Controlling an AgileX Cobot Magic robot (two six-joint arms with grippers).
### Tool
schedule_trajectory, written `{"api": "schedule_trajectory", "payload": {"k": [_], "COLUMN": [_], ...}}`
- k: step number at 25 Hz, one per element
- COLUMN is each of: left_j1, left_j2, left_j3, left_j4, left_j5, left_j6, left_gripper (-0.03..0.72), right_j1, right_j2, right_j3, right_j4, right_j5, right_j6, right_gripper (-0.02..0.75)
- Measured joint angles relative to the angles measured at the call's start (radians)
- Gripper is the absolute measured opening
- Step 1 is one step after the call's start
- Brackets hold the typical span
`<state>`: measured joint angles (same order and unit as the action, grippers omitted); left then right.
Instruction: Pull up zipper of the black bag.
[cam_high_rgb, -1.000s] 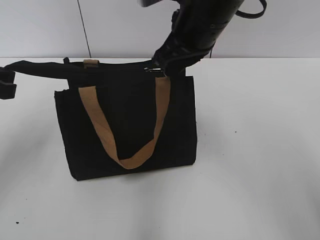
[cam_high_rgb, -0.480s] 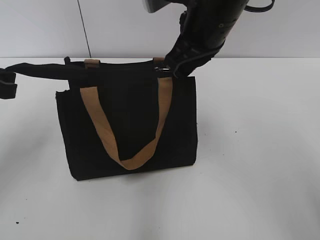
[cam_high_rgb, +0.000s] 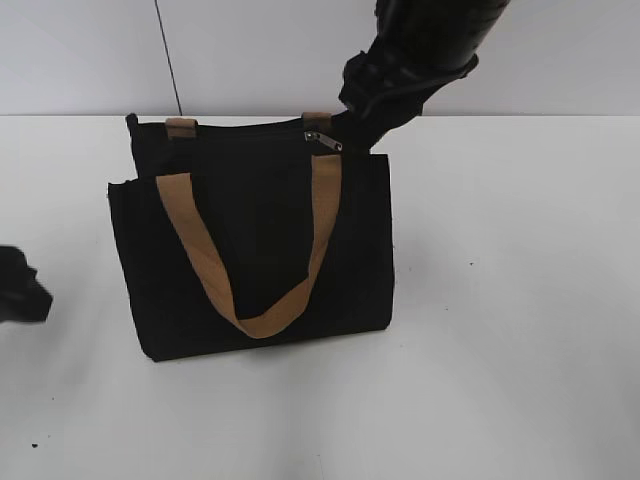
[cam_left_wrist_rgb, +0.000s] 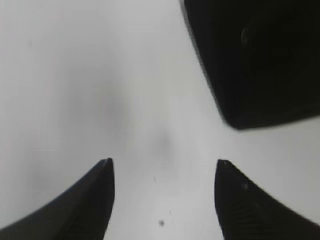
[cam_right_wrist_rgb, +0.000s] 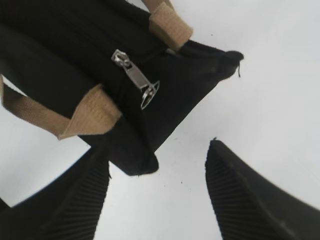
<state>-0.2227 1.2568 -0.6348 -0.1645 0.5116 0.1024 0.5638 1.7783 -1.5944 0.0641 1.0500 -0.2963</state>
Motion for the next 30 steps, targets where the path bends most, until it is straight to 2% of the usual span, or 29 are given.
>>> {"api": "schedule_trajectory", "payload": {"k": [6,13,18,24,30], "left_j1": [0.000,0.000,0.000,0.000,0.000], "left_j2": [-0.007,-0.211,-0.554,-0.922,-1.087], "left_j3": [-0.001,-0.001,-0.001,-0.001,-0.001], "left_j4": [-0.034,-0.047,-0.031,-0.010,0.038], "left_j5": [0.372,0.674,0.696,0.686,0.675], "left_j6": [0.000,0.000,0.000,0.000,0.000], "left_gripper": [0.502,0.478,0.470,0.470,0.468], "right_j1": [0.000,0.000,0.000,0.000,0.000], "right_j2": [-0.098,-0.317,-0.590,-0.964,-1.266], "right_j3": [0.001,0.066,0.248,0.567,0.852], "right_j4": [-0.001,-0.002,-0.002,0.001,0.002], "right_j5": [0.150,0.161,0.162,0.161,0.159], "right_j6": [0.047,0.144,0.152,0.190,0.199], "right_gripper": [0.484,0.483,0.483,0.484,0.484]}}
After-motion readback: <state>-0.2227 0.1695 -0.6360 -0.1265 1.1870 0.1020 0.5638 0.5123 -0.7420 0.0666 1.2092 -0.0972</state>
